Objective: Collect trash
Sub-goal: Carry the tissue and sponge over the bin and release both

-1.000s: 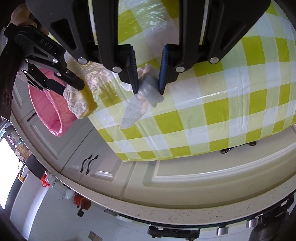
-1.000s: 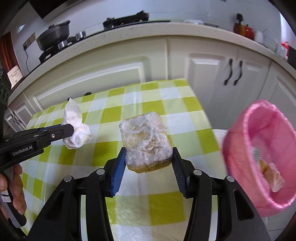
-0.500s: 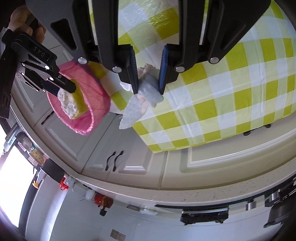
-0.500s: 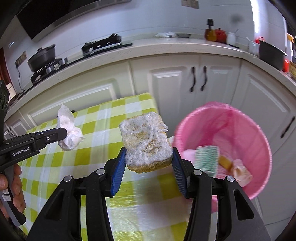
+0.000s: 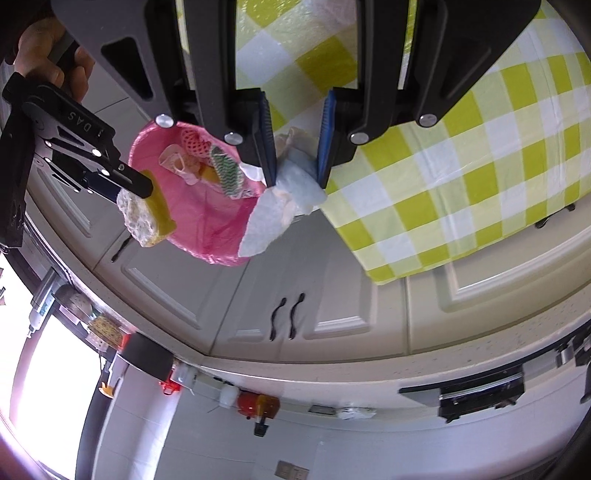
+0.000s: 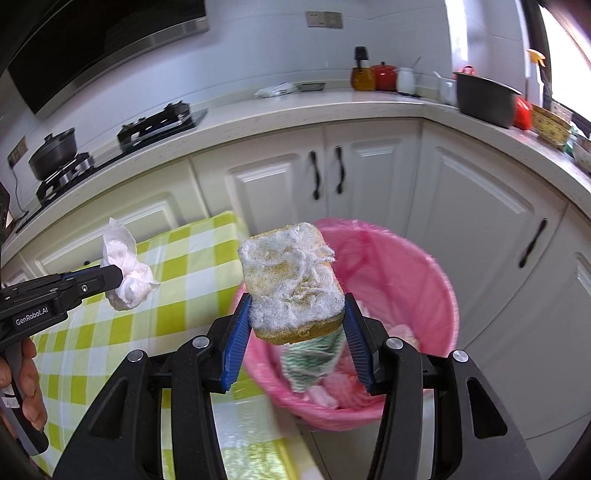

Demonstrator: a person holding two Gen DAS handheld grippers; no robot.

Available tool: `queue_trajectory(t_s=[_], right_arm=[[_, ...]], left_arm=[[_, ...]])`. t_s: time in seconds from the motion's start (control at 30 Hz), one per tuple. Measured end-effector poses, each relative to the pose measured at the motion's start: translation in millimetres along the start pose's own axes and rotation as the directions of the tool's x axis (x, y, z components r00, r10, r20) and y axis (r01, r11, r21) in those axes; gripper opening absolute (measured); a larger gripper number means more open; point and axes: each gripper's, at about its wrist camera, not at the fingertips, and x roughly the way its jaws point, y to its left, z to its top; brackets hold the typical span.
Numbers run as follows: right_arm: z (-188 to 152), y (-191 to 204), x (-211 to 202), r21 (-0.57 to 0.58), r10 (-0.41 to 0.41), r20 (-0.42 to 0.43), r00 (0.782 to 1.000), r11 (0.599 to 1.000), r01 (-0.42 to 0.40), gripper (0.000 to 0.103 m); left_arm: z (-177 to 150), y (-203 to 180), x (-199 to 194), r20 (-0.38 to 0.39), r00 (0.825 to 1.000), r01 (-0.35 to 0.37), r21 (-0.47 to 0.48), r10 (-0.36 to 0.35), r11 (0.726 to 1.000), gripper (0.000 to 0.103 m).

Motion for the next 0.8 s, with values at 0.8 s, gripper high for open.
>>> queue_trajectory(t_s=[0.8], right_arm=[[23, -98, 14, 0.086, -0.058, 0.013, 0.998, 0.995, 0.057, 0.047]], left_arm=[[39, -89, 67, -0.038, 0.997, 0.072, 0.076, -0.07, 0.994, 0.021]])
